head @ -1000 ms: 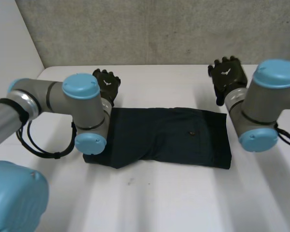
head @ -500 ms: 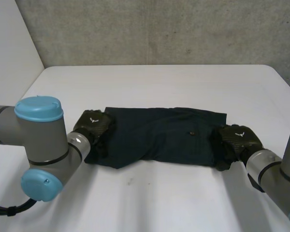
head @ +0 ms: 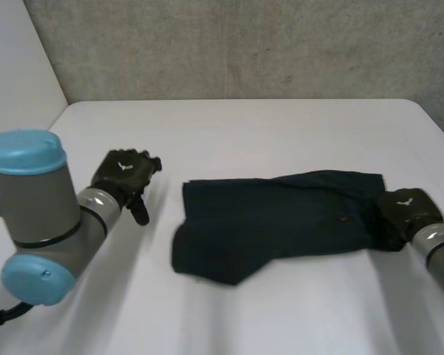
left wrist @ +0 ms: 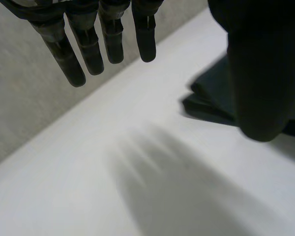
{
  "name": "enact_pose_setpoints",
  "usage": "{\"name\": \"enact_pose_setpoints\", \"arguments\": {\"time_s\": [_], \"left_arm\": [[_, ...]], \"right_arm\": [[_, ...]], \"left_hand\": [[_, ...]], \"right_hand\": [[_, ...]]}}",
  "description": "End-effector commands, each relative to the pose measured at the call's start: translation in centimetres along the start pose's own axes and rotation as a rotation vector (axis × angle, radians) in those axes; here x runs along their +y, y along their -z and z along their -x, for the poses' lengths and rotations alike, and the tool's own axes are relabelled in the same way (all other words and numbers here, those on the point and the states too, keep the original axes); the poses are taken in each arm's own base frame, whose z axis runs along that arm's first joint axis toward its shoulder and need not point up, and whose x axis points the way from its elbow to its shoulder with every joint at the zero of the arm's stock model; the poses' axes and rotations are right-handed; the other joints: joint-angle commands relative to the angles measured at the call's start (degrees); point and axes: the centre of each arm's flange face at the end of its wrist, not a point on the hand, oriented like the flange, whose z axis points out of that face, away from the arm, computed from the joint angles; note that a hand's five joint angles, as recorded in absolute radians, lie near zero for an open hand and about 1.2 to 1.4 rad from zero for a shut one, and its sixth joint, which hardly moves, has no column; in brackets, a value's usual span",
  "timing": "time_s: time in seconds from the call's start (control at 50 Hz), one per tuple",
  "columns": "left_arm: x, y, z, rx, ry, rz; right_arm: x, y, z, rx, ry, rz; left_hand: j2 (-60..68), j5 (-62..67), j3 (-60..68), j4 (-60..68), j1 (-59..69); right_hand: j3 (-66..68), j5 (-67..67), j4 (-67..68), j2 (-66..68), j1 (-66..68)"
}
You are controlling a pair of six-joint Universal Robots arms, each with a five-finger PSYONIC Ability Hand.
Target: Fold the shorts.
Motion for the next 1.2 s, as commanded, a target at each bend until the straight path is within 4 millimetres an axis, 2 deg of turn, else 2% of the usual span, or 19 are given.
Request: {"name": "enact_pose_setpoints", "arguments": {"time_s": [0.02,0.14,0.2,0.22,0.28,0.3,0.38,0.4,0.44,0.46,0.52,0.54,0.56,0.68,0.76,0.84,0.94,1.0,1.2], "left_arm": [[-3.1,2.7,1.1,-0.029,0.004,-0.099],[-3.7,3.4,1.3,-0.038,0.004,-0.122],[-3.8,3.4,1.2,-0.037,0.003,-0.125],[-3.9,3.4,1.2,-0.037,0.003,-0.129],[-4.0,3.4,1.1,-0.036,0.004,-0.135],[-4.2,3.4,1.1,-0.036,0.005,-0.140],[-4.7,3.4,0.9,-0.032,0.020,-0.159],[-4.8,3.3,0.9,-0.031,0.026,-0.163],[-5.2,3.1,0.9,-0.032,0.041,-0.175],[-5.3,2.8,0.8,-0.027,0.058,-0.176],[-5.4,2.2,0.3,-0.012,0.082,-0.181],[-5.8,2.0,-0.2,0.002,0.093,-0.191],[-6.0,1.8,-0.4,0.007,0.098,-0.197],[-6.7,0.9,-1.9,0.044,0.104,-0.215],[-7.1,0.8,-3.5,0.088,0.114,-0.220],[-6.6,0.8,-5.2,0.127,0.151,-0.187],[-4.4,1.3,-5.6,0.048,0.195,-0.025],[-3.9,1.9,-5.8,0.016,0.207,0.016],[-0.6,4.3,-7.1,0.011,0.335,0.186]], "right_arm": [[-3.3,0.9,-2.4,0.044,0.209,-0.037],[-9.0,2.5,1.4,-0.029,0.303,-0.227],[-11.8,4.7,5.8,-0.119,0.371,-0.365],[-12.8,6.2,8.8,-0.192,0.425,-0.435],[-12.7,8.3,13.6,-0.309,0.534,-0.510],[-11.8,9.6,16.4,-0.396,0.613,-0.542],[-9.2,12.6,21.5,-0.613,0.754,-0.632],[-8.7,12.8,21.9,-0.640,0.762,-0.638],[-8.4,12.8,22.2,-0.663,0.764,-0.642],[-8.6,12.9,22.1,-0.672,0.746,-0.646],[-9.1,13.1,21.8,-0.677,0.687,-0.647],[-9.7,13.0,21.3,-0.675,0.619,-0.640],[-10.2,12.9,20.8,-0.667,0.572,-0.638],[-15.2,12.0,13.3,-0.601,0.050,-0.659],[-16.5,10.3,9.9,-0.570,-0.216,-0.628],[-16.4,8.5,7.9,-0.540,-0.351,-0.553],[-14.8,6.0,9.0,-0.557,-0.336,-0.386],[-14.4,4.5,9.4,-0.548,-0.302,-0.307],[-14.4,0.7,10.4,-0.554,-0.276,-0.201]], "left_hand": [[1.3,1.8,0.9,1.5,-0.2],[1.0,1.5,0.6,1.1,-0.6],[1.0,1.5,0.6,1.1,-0.6],[1.0,1.5,0.6,1.1,-0.6],[1.0,1.5,0.6,1.1,-0.6],[1.0,1.5,0.6,1.1,-0.6],[0.8,1.3,0.4,1.0,-0.7],[0.7,1.1,0.2,0.8,-0.9],[0.5,1.0,0.1,0.6,-1.1],[0.5,1.0,0.1,0.6,-1.1],[0.3,0.8,-0.1,0.5,-1.2],[0.5,1.0,0.1,0.6,-1.1],[0.5,1.0,0.1,0.6,-1.1],[0.5,1.0,0.1,0.6,-1.1],[0.5,1.0,0.1,0.6,-1.1],[0.5,1.0,0.1,0.6,-1.1],[-0.7,-0.2,-1.1,-0.5,-2.2],[-1.9,-1.4,-2.3,-1.7,-3.4],[-5.7,-5.3,-6.2,-5.6,-7.3]], "right_hand": [[12.7,15.4,11.8,12.8,27.9],[12.7,15.4,11.8,12.8,27.9],[12.7,15.4,11.8,12.8,27.9],[12.7,15.4,11.8,12.8,27.9],[12.7,15.4,11.8,12.8,27.9],[12.7,15.4,11.8,12.8,27.9],[12.7,15.4,11.8,12.8,27.9],[12.7,15.4,11.8,12.8,27.9],[12.7,15.4,11.8,12.8,27.9],[7.2,9.9,6.4,7.3,22.4],[-31.1,-28.4,-31.9,-31.0,-15.8],[-54.3,-51.6,-55.2,-54.2,-39.1],[-57.3,-54.6,-58.2,-57.2,-42.1],[-57.3,-54.6,-58.2,-57.2,-42.1],[-57.3,-54.6,-58.2,-57.2,-42.1],[-57.3,-54.6,-58.2,-57.2,-42.1],[-57.3,-54.6,-58.2,-57.2,-42.1],[-57.3,-54.6,-58.2,-57.2,-42.1],[-57.3,-54.6,-58.2,-57.2,-42.1]]}}
